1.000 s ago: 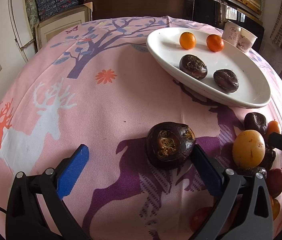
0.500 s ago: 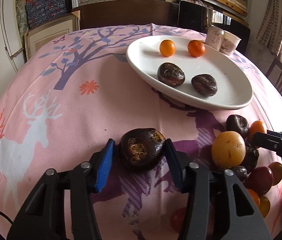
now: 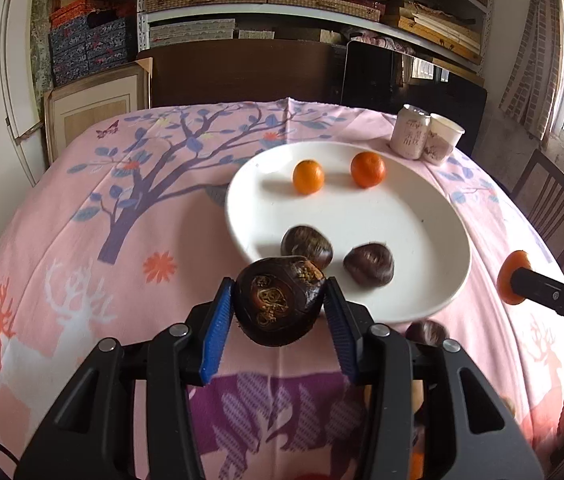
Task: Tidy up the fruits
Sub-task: 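Place both held fruits on the white plate and release, then reach left tool to the yellow-orange fruit and grasp it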
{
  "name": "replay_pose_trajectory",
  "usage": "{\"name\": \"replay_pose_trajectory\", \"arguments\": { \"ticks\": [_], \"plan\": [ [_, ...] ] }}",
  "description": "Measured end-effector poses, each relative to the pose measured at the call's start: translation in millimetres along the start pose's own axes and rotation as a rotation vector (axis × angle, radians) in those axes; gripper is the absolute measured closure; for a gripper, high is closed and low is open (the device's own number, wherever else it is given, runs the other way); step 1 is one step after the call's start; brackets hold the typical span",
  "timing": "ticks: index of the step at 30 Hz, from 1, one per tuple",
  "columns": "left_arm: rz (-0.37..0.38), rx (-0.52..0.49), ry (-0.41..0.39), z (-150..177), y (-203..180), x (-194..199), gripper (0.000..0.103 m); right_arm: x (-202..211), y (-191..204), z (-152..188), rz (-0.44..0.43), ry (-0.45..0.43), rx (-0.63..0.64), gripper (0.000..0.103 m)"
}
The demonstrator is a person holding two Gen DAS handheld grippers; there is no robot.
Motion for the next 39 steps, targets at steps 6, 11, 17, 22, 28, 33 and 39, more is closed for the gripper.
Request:
{"name": "replay_pose_trajectory", "arguments": {
  "ticks": [6, 11, 17, 22, 28, 33, 39],
  "plan": [
    [0.004, 0.006, 0.018, -31, -16, -36, 0.058, -39, -1, -30, 0.023, 0.007, -0.005, 0.066],
    [0.018, 0.014, 0.016, -32, -15, -50, 0.038, -43, -12, -35, 0.052, -0.045, -0.01, 0.051],
    [0.001, 0.03, -0.007, -28, -4, -38, 0.017, -38, -18, -27, 0.021, -0.03, -0.049, 0.051],
    [-0.041, 0.033, -0.046, -12, 9, -14, 0.007, -26, -3, -2, -0.032, 0.016, -0.013, 0.049],
    [-0.089, 0.067, -0.006, 33, 35, 4, 0.006, -11, 24, 36, -0.039, 0.059, 0.079, 0.04],
    [0.044, 0.098, -0.033, 37, 25, 24, 0.006, -7, 14, 35, -0.01, 0.05, 0.034, 0.037],
    [0.115, -0.042, 0.042, 55, -15, 13, 0.006, -9, -8, 36, -0.003, 0.074, -0.062, 0.036]
  ]
}}
Point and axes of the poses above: each gripper's, at about its wrist camera, not at the fingertips, and x roughly against the way its jaws point, y to its left, z to its underside, the point moved 7 cm from there along -x, roughly the way its jaws point, and after that the axes turned 8 degrees about x, right-handed, at the moved point
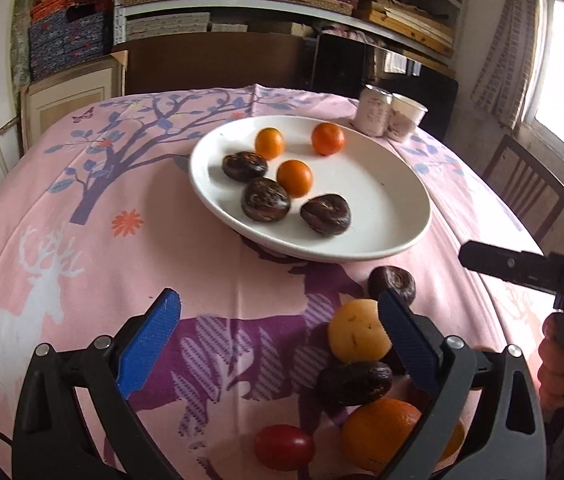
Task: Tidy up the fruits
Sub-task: 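Reach left tool to the yellow-orange fruit and grasp it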
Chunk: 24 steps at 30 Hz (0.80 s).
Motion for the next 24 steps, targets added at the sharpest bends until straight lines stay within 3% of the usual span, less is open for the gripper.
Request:
{"name": "replay_pose_trajectory", "arguments": {
  "ticks": [5, 10, 14, 18, 21, 22, 24],
  "plan": [
    [0.009, -0.095, 0.017, 9, -21, -4, 0.005, 2, 4, -1, -0.013, -0.003, 0.007, 0.034],
    [-0.062, -0.142, 0.059, 16, -20, -20, 0.004, 4, 4, -2, -0.016, -0.012, 0.005, 0.031],
    [-0.114, -0.085, 0.014, 5, 3, -10, 0.004, 4, 2, -3, -0.015, -0.013, 0.001, 0.031],
    [-0.226, 0.053, -0.036, -9, 50, 2, 0.004, 5, 0, -3, -0.02, -0.017, -0.009, 0.031],
    [-0.14, 0.175, -0.048, -13, 67, 9, 0.004, 6, -1, -3, -0.023, -0.018, -0.015, 0.031],
    [-0.11, 0.186, -0.053, -13, 66, 11, 0.004, 6, -1, -3, -0.024, -0.018, -0.016, 0.031],
    [-0.121, 0.15, -0.055, -12, 60, 9, 0.004, 6, -1, -3, -0.023, -0.016, -0.018, 0.031]
  ]
}}
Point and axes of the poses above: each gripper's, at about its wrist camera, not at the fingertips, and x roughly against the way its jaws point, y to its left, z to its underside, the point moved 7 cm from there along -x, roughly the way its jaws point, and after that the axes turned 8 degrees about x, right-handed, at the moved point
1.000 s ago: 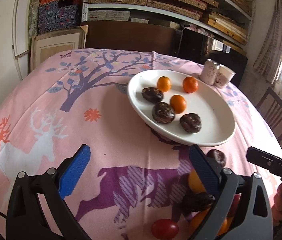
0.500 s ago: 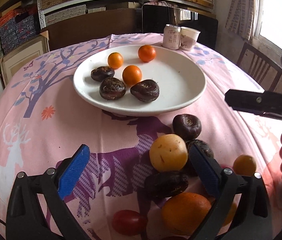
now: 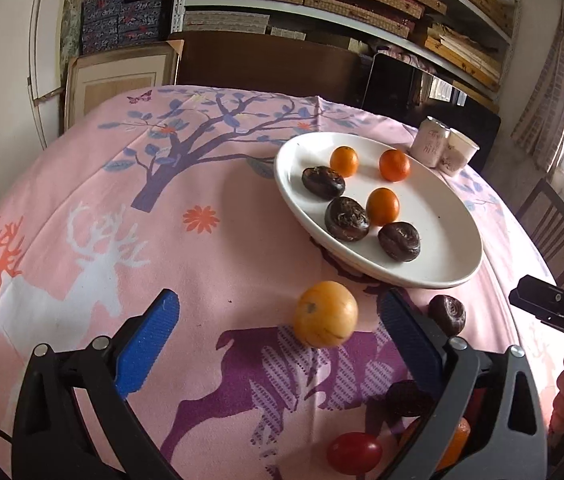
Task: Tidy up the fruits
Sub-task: 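Reach left tool to the yellow-orange fruit and grasp it, then place yellow-orange fruit on plate with left tool while right tool places a dark fruit there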
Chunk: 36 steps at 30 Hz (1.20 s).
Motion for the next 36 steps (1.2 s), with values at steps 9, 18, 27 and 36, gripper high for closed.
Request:
{"name": "replay_pose_trajectory", "arguments": {
  "ticks": [9, 18, 27, 36],
  "plan": [
    [-0.101, -0.141, 0.02, 12, -15, -21, 0.004, -1, 0, 0, -0.002, 0.004, 0.001, 0.031],
    [-0.015, -0.189, 0.093, 21, -36, -36, 0.036, -4, 0, 2, 0.003, 0.013, -0.001, 0.03],
    [0.062, -0.193, 0.128, 29, -46, -33, 0.063, -8, 4, 5, -0.002, 0.033, 0.02, 0.03],
    [-0.022, -0.108, 0.113, 19, -17, -31, 0.063, -37, 21, 16, -0.003, 0.144, 0.084, 0.054]
  ]
}}
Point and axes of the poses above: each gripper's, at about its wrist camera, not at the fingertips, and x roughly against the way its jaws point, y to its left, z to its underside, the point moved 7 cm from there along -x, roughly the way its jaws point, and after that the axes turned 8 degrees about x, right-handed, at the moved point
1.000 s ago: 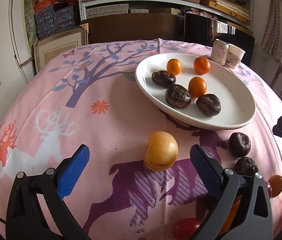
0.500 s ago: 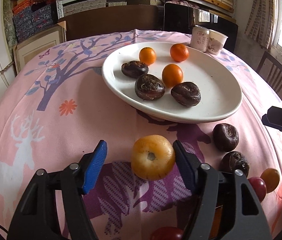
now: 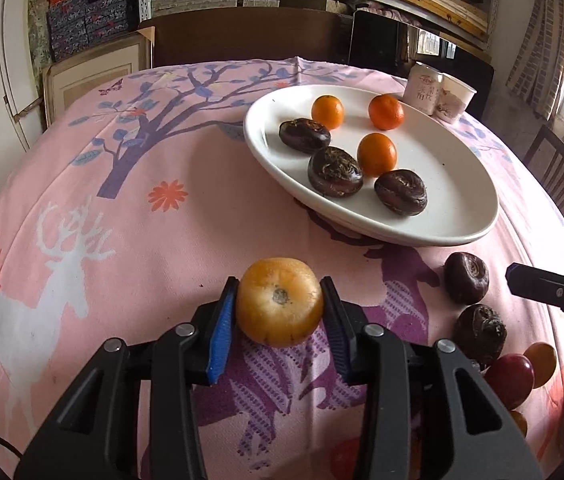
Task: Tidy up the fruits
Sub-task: 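Place yellow-orange fruit on plate with left tool while right tool places a dark fruit there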
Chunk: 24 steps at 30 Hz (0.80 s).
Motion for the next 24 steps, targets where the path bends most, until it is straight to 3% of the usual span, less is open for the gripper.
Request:
{"name": "replay_pose_trajectory", "arguments": {
  "ticks": [7, 11, 14, 24],
  "plan": [
    [-0.008, -0.008, 0.0, 0, 0, -1, 0.063, -26, 15, -7, 0.057, 0.061, 0.053, 0.055],
    [-0.019, -0.014, 0.006, 1, 1, -4, 0.063, -30, 24, -7, 0.13, 0.051, 0.157, 0.058],
    [-0.009, -0.006, 0.006, 1, 2, -4, 0.063, -27, 26, -4, 0.124, 0.038, 0.179, 0.062],
    [0.024, -0.01, -0.094, -3, -8, 26, 0.063, 44, -12, 4, 0.074, -0.137, 0.04, 0.062]
  ]
}}
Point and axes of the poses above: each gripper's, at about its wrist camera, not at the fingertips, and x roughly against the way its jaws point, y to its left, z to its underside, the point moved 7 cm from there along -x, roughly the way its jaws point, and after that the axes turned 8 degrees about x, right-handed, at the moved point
